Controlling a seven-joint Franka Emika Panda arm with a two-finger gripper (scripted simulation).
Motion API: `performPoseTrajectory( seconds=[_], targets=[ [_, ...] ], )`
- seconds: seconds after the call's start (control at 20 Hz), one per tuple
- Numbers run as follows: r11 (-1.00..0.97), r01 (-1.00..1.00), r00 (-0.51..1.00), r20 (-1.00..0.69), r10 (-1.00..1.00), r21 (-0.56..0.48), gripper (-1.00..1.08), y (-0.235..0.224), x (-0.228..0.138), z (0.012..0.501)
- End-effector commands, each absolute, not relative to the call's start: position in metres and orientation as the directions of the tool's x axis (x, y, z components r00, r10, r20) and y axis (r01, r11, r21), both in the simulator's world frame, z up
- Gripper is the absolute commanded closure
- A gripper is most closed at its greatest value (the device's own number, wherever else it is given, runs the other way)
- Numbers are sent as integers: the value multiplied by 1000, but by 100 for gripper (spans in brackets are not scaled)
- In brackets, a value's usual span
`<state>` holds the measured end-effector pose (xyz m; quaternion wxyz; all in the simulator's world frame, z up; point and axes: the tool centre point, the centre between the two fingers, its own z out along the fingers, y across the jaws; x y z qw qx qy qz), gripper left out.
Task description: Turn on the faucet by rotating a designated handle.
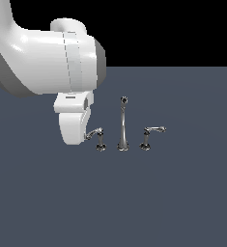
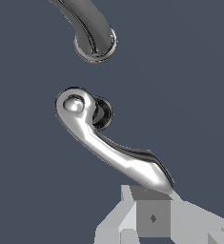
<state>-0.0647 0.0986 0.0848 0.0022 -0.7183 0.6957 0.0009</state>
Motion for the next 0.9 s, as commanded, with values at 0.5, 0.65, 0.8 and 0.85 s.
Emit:
performPoseTrajectory(
  seconds=[0.5, 0.65, 0.8, 0.85],
  targets=[
    [-20, -1000, 20, -1, -1000, 0, 108, 51, -84, 85],
    [-60, -998, 60, -8, -998, -1, 108, 72, -86, 85],
    [-49, -999, 49, -6, -999, -1, 108, 52, -81, 85],
    [-45, -999, 45, -5, -999, -1, 108, 46, -79, 85]
  ],
)
